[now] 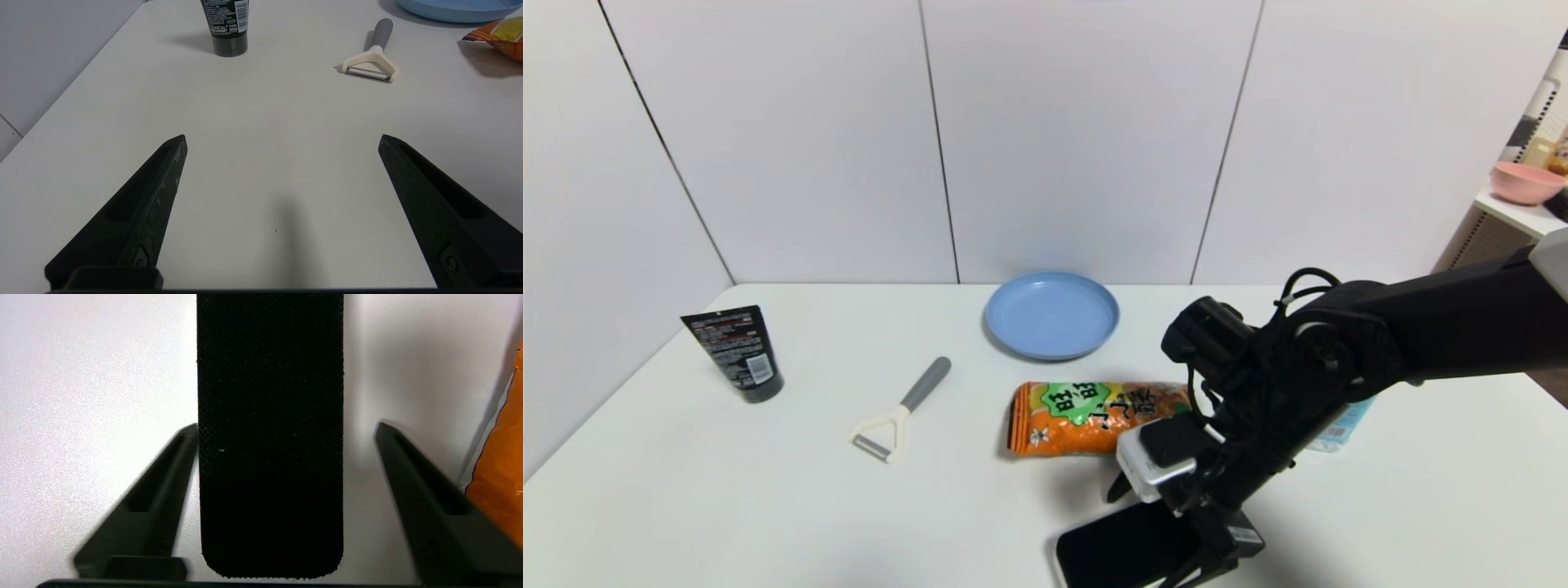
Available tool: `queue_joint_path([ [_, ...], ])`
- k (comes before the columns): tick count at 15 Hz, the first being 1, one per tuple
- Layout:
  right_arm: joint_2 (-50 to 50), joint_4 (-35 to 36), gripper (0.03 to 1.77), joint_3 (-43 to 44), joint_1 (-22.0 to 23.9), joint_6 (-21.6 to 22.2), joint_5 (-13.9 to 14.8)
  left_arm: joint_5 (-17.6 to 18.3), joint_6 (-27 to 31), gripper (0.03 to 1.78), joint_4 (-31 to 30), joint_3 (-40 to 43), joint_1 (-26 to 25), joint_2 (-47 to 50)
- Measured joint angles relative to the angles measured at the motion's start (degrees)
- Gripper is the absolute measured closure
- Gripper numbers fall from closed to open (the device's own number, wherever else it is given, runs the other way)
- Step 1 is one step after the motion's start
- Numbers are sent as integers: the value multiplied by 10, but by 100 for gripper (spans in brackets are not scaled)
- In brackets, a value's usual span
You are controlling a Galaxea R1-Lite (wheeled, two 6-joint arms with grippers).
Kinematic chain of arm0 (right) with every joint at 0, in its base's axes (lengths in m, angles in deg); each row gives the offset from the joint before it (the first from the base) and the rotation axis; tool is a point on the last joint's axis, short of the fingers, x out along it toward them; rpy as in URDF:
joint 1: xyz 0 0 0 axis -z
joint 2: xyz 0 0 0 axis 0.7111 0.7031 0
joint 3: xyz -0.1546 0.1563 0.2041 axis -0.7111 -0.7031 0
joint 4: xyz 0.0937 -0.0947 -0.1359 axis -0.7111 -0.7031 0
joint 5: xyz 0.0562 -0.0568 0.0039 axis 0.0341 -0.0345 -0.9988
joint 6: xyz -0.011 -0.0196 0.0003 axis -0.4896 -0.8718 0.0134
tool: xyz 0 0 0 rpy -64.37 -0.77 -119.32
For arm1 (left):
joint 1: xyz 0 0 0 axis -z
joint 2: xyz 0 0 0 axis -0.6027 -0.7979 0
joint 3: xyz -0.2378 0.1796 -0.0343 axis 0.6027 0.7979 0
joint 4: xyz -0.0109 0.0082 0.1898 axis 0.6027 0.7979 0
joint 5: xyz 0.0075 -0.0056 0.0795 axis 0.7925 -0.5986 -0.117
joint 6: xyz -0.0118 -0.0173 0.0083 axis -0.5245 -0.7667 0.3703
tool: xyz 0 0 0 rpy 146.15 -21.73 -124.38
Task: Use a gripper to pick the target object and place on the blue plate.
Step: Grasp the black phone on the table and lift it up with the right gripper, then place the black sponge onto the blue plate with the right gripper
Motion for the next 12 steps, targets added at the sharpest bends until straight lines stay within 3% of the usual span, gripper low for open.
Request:
queue_joint_path([
  [2,0,0,75,0,2,0,0,0,0,12,0,0,0,0],
  [3,0,0,80,0,2,0,0,0,0,12,0,0,0,0],
  [9,-12,-2,83,17,4,8,-6,0,0,12,0,0,0,0],
  [12,-23,-2,84,79,6,56,-22,0,0,12,0,0,0,0],
])
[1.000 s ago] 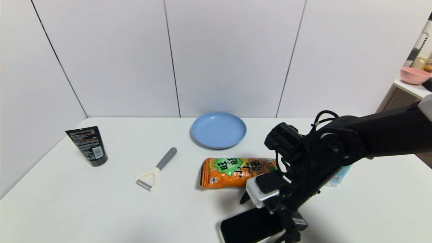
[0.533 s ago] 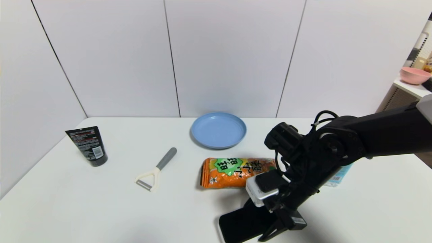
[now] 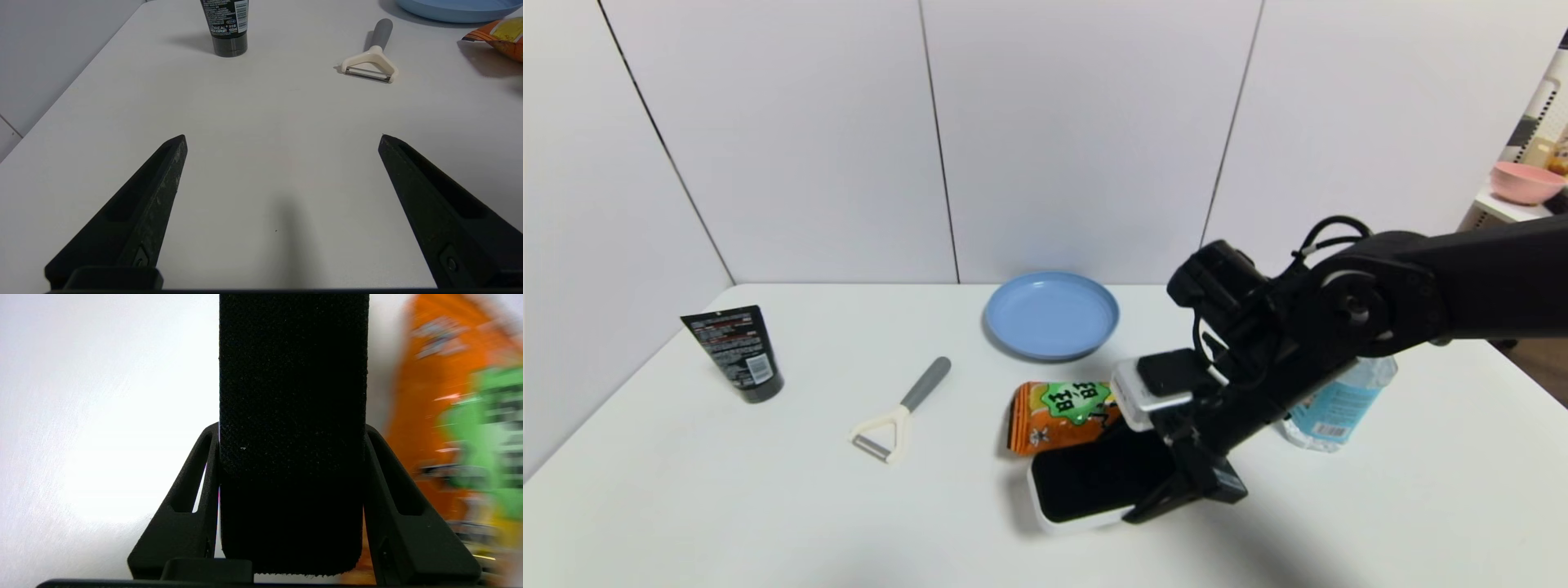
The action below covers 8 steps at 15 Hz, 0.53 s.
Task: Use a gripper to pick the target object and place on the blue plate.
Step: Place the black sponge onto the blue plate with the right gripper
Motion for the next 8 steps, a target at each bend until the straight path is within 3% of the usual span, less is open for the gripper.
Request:
queue_joint_path([
  [4,15,1,84,153,1,102,-2,0,0,12,0,0,0,0],
  [6,49,2,84,241,3,129,0,0,0,12,0,0,0,0],
  [8,96,26,84,309,10,139,28,0,0,12,0,0,0,0],
])
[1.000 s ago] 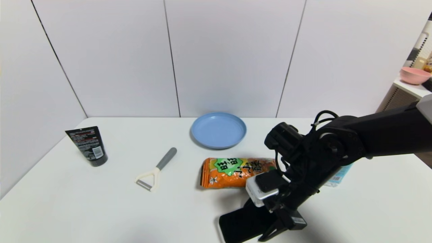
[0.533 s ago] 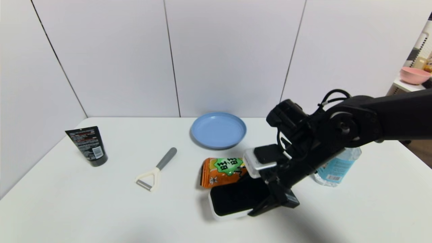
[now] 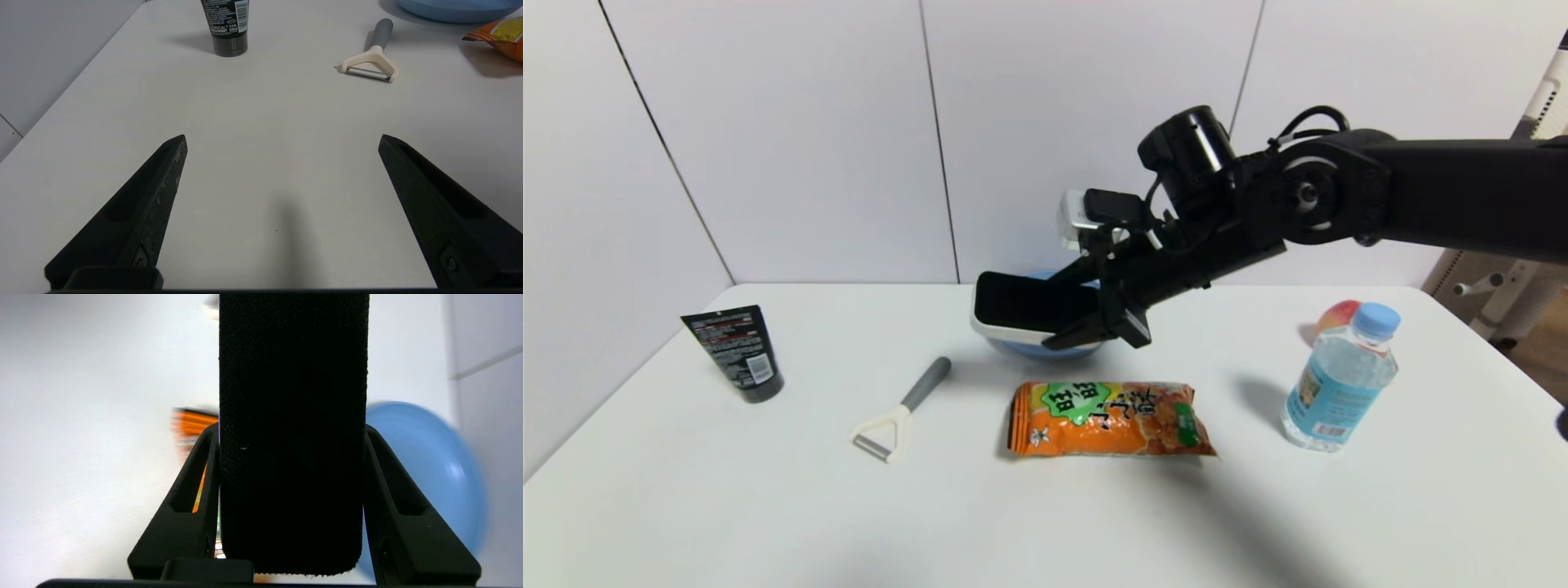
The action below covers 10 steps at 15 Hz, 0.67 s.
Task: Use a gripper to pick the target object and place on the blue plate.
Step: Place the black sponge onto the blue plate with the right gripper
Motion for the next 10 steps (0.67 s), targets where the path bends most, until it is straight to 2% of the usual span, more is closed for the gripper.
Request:
queue_joint_path([
  [3,67,90,84,22,13,11,119,0,0,12,0,0,0,0],
  [4,88,108,84,23,15,16,147,0,0,12,0,0,0,0],
  [7,136,155,84,24,28,24,197,0,0,12,0,0,0,0],
  [8,147,157,84,24,32,33,208,0,0,12,0,0,0,0],
  [10,159,158,84,24,35,45,210,0,0,12,0,0,0,0],
])
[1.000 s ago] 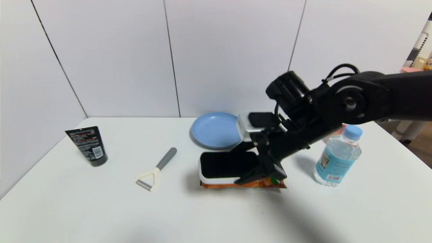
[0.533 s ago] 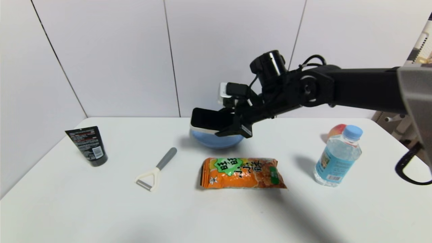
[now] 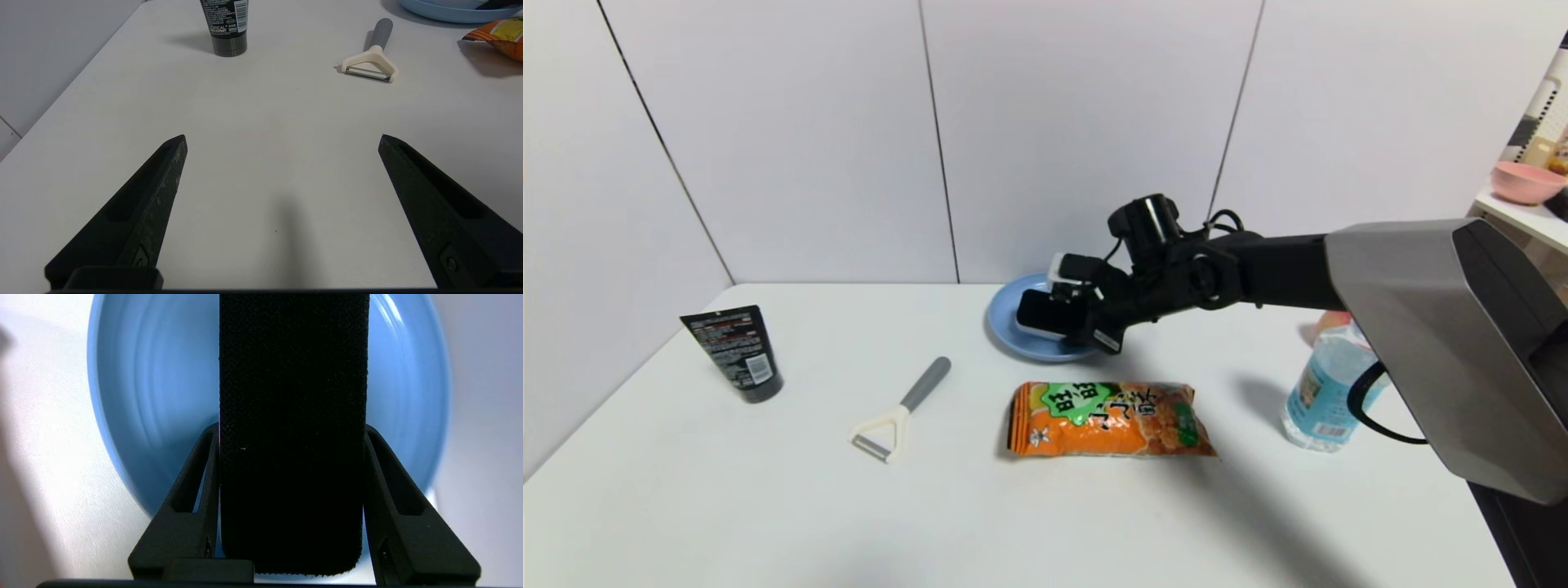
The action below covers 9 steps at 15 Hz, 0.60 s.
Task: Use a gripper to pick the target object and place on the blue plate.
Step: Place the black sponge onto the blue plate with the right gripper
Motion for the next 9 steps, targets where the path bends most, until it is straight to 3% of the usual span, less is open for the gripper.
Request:
queue_joint_path([
  [1,3,3,84,0,2,-1,-1,0,0,12,0,0,0,0],
  [4,5,17,59,0,9,-1,0,0,0,12,0,0,0,0],
  [9,-1,28,35,0,6,4,0,0,0,12,0,0,0,0],
])
